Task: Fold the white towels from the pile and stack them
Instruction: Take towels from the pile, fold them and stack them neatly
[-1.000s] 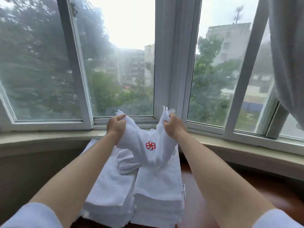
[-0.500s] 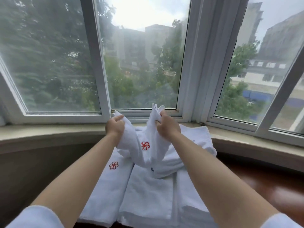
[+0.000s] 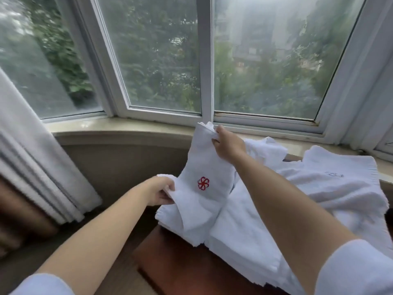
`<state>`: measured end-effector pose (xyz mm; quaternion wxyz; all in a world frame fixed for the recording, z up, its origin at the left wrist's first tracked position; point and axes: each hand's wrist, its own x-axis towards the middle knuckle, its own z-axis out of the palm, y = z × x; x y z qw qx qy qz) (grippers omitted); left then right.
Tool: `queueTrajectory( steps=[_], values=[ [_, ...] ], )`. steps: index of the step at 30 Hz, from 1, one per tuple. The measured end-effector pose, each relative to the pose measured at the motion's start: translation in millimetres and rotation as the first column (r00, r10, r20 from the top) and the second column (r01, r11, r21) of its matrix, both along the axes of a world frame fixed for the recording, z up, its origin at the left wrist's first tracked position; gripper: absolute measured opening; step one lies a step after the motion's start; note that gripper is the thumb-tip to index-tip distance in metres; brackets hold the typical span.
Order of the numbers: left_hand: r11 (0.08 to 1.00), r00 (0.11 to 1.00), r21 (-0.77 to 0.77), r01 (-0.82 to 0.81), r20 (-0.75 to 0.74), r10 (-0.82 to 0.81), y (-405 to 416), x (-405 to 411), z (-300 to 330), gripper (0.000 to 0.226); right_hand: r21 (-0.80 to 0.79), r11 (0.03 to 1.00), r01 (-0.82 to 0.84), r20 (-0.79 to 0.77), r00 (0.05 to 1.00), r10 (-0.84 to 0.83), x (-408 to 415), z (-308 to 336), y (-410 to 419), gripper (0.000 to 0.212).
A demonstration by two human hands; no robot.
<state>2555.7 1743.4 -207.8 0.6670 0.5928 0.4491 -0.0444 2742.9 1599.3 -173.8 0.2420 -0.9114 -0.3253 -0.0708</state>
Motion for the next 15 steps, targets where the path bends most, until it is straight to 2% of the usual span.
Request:
queueTrajectory(
  steps=[2, 5, 8, 10, 11, 13, 15],
  values=[
    [0.997, 0.999, -0.077, 0.003, -0.037, -0.006, 5, -6, -12, 0.029, -0.017, 1.000, 0.003, 0.005, 1.000, -0.003, 2, -8, 12, 0.021],
    [0.985, 0.997, -0.174, 0.020, -0.072, -0.033, 26, -7, -31, 0.044, -0.051, 0.998, 0.040, 0.036, 0.999, -0.038, 7, -20, 38, 0.021],
    [0.930, 0.942, -0.297, 0.215, -0.190, -0.278, 45, -7, -43, 0.050, -0.111, 0.986, 0.128, 0.079, 0.990, -0.120, 15, -27, 52, 0.026],
    [0.854, 0.829, -0.351, 0.385, -0.276, -0.487, 60, -4, -49, 0.052, -0.147, 0.972, 0.181, 0.121, 0.979, -0.164, 22, -25, 61, 0.022],
    [0.821, 0.762, -0.344, 0.455, -0.327, -0.559, 67, -2, -53, 0.055, -0.149, 0.968, 0.204, 0.138, 0.973, -0.184, 23, -24, 65, 0.017],
    [0.788, 0.662, -0.216, 0.577, -0.441, -0.606, 83, 4, -64, 0.065, -0.147, 0.957, 0.249, 0.161, 0.961, -0.225, 26, -23, 75, 0.003],
    [0.728, 0.599, -0.093, 0.679, -0.503, -0.623, 96, 11, -76, 0.071, -0.182, 0.937, 0.297, 0.186, 0.946, -0.264, 26, -23, 84, 0.011]
  ],
)
